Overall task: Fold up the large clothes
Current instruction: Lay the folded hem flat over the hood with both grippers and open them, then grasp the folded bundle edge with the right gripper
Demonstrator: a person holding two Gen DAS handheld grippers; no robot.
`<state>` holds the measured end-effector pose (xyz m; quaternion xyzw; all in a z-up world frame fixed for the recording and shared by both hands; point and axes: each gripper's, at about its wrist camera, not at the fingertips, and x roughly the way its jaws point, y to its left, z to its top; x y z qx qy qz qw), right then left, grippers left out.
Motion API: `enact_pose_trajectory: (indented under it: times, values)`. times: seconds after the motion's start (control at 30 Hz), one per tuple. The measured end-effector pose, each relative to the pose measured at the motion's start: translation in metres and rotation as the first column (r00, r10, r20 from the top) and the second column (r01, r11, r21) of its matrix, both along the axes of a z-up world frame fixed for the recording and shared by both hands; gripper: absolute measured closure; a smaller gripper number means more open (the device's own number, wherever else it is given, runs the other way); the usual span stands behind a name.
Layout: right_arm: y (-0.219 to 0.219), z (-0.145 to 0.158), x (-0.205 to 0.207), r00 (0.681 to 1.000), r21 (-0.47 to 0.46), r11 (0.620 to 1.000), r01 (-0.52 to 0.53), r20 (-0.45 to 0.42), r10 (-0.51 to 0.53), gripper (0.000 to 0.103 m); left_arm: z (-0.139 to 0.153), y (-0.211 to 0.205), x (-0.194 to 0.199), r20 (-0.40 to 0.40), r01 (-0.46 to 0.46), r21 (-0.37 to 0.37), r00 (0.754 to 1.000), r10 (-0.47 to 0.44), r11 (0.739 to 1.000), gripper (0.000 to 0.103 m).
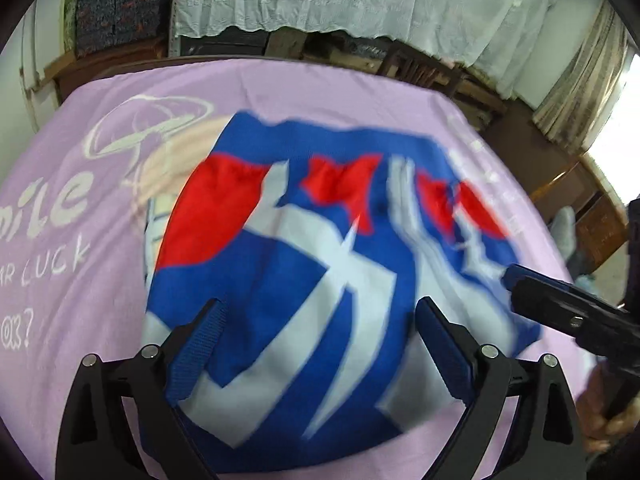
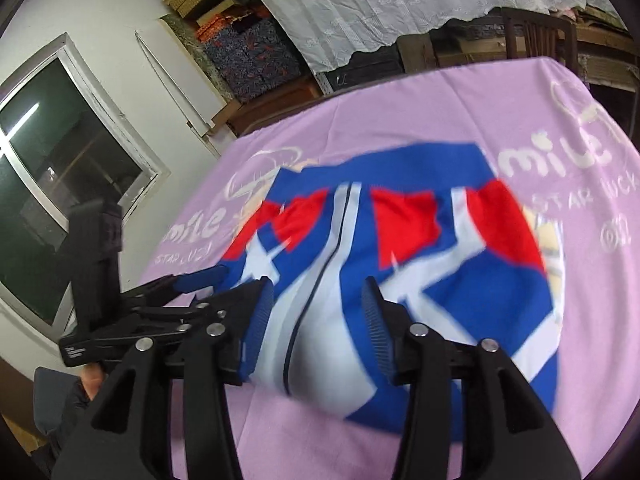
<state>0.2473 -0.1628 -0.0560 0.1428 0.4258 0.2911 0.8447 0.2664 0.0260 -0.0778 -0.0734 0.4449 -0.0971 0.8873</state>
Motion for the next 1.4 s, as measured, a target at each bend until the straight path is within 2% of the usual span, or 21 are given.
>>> enact_pose_trajectory:
  times: [0.13, 0.2, 0.37, 0.47, 0.57, 0.63, 0.73, 0.83, 0.9, 0.97, 1.07, 1.13, 1.2, 1.3, 1.4]
  values:
    - [-0.010, -0.037, 0.003, 0.995, 0.012, 0.999, 0.044, -0.085, -0.042, 0.057, -0.007, -0.011, -0.006, 0.049, 0.002, 0.086, 0.999, -0.006, 0.996, 0.003]
    - [-0.014, -0.044, 0.005, 0.996, 0.044, 0.998, 0.034, -0.080, -0.030, 0.057, -0.011, -0.013, -0.006, 0.068, -0.002, 0.110, 0.998, -0.006, 0.994, 0.003]
    - [-0.007, -0.041, -0.001, 0.999, -0.015, 1.000, 0.025, -0.025, -0.025, 0.057, -0.012, -0.012, -0.006, 0.067, -0.005, 0.111, 0.998, -0.002, 0.994, 0.003]
    - [-0.009, -0.043, -0.003, 0.999, 0.002, 1.000, 0.020, -0.027, -0.019, 0.056, -0.012, -0.011, -0.006, 0.065, -0.006, 0.112, 0.998, -0.001, 0.994, 0.003]
    - [-0.011, -0.042, -0.003, 0.999, 0.006, 1.000, 0.016, -0.031, -0.016, 0.056, -0.008, -0.011, 0.000, 0.021, -0.012, 0.104, 1.000, 0.010, 0.994, 0.003]
    - [-0.015, -0.035, -0.009, 0.998, 0.007, 0.999, 0.040, -0.040, -0.039, 0.056, 0.001, -0.009, 0.003, -0.013, -0.029, 0.077, 0.999, 0.030, 0.997, 0.004]
    - [-0.029, -0.019, -0.027, 0.998, 0.040, 0.997, 0.068, -0.019, -0.068, 0.051, 0.016, -0.012, 0.000, 0.025, -0.005, 0.025, 1.000, 0.004, 1.000, 0.004]
    - [-0.043, -0.012, -0.048, 0.995, 0.037, 0.994, 0.101, -0.010, -0.101, 0.049, 0.016, -0.022, 0.003, 0.052, 0.018, 0.041, 0.998, -0.020, 0.999, 0.004]
    - [-0.053, -0.015, -0.060, 0.991, 0.038, 0.990, 0.134, -0.033, -0.133, 0.048, 0.000, -0.026, 0.011, 0.039, 0.019, 0.071, 0.999, -0.022, 0.997, 0.003]
    - [-0.065, -0.023, -0.069, 0.981, 0.054, 0.982, 0.183, -0.080, -0.179, 0.048, -0.012, -0.030, 0.014, 0.073, 0.027, 0.115, 0.997, -0.035, 0.993, 0.003]
    - [-0.085, -0.038, -0.079, 0.956, 0.110, 0.958, 0.265, -0.162, -0.246, 0.047, -0.013, -0.032, 0.015, 0.069, 0.021, 0.125, 0.997, -0.030, 0.992, 0.003]
    - [-0.095, -0.049, -0.079, 0.929, 0.146, 0.932, 0.332, -0.223, -0.296, 0.043, -0.013, -0.032, 0.014, 0.069, 0.022, 0.124, 0.997, -0.031, 0.992, 0.003]
    - [-0.099, -0.059, -0.077, 0.905, 0.170, 0.908, 0.382, -0.266, -0.331, 0.044, -0.012, -0.031, 0.013, 0.070, 0.024, 0.119, 0.997, -0.033, 0.993, 0.003]
    - [-0.108, -0.065, -0.073, 0.866, 0.233, 0.855, 0.464, -0.322, -0.382, 0.043, -0.012, -0.031, 0.011, 0.070, 0.026, 0.119, 0.997, -0.035, 0.993, 0.003]
    - [-0.114, -0.070, -0.066, 0.816, 0.293, 0.780, 0.553, -0.381, -0.435, 0.042, -0.013, -0.031, 0.011, 0.070, 0.025, 0.119, 0.997, -0.034, 0.993, 0.003]
